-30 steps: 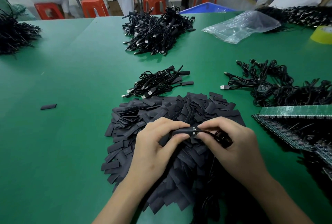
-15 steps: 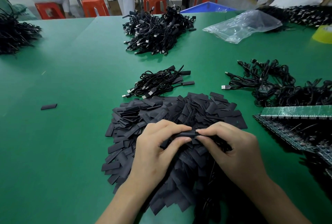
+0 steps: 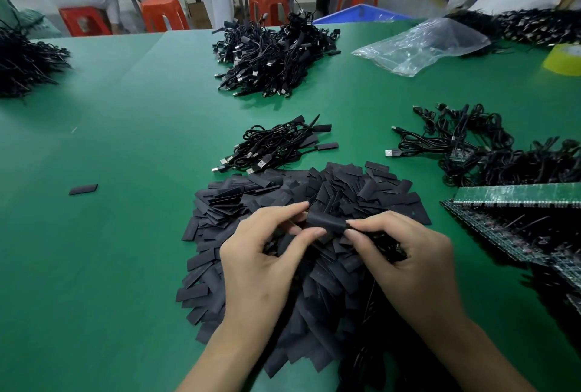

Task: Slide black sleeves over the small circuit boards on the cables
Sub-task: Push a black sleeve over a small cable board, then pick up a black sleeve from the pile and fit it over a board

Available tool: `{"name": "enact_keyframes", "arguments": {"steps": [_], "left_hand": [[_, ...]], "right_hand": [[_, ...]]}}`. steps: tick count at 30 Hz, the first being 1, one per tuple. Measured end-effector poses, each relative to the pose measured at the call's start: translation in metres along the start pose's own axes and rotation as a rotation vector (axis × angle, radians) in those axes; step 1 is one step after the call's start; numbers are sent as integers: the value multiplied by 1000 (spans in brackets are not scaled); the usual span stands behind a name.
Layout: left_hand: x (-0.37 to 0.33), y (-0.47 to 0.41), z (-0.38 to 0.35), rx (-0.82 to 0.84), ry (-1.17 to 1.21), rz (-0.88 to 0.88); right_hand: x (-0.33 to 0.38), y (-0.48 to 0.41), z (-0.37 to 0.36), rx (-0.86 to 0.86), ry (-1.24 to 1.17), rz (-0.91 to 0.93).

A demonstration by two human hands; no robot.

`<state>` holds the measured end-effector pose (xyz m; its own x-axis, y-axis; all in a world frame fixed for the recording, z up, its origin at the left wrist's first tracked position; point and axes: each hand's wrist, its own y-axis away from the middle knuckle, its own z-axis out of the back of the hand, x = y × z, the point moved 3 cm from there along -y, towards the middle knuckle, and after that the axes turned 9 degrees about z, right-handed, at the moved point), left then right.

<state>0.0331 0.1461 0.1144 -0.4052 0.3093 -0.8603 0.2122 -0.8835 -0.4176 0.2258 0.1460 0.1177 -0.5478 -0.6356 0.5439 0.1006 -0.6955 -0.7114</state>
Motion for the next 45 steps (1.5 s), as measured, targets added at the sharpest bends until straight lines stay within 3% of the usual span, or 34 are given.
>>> {"name": "enact_keyframes", "arguments": {"steps": [13, 17, 19, 24, 27, 30, 32, 34, 37, 41, 45], "left_hand": [[1, 4, -4, -61, -254, -125], [0, 1, -5, 10, -148, -30], [-1, 1, -7, 90, -94, 19], [-20, 11, -29, 302, -214, -152], [-35, 18, -45, 391, -159, -231], [-40, 17, -51, 463, -64, -62], [-37, 15, -51, 510, 31, 102], [-37, 5, -45, 518, 30, 135], [-32, -33, -27, 362, -174, 2], [-14, -109, -10, 104, -694, -118], [8, -164, -16, 57, -978, -164]], "right_hand": [[3, 3, -5, -1, 56, -8], [4, 0, -2, -6, 59, -23], [6, -3, 6, -92, 38, -58], [17, -18, 27, -401, -348, -176], [20, -28, 23, -463, -619, -370], [17, -31, 12, -468, -806, -541], [12, -31, 9, -459, -847, -559], [4, -30, 10, -422, -846, -557], [-14, -24, 18, -354, -704, -558], [-39, -13, 29, -360, -467, -545], [-50, -8, 25, -346, -383, -533]]}}
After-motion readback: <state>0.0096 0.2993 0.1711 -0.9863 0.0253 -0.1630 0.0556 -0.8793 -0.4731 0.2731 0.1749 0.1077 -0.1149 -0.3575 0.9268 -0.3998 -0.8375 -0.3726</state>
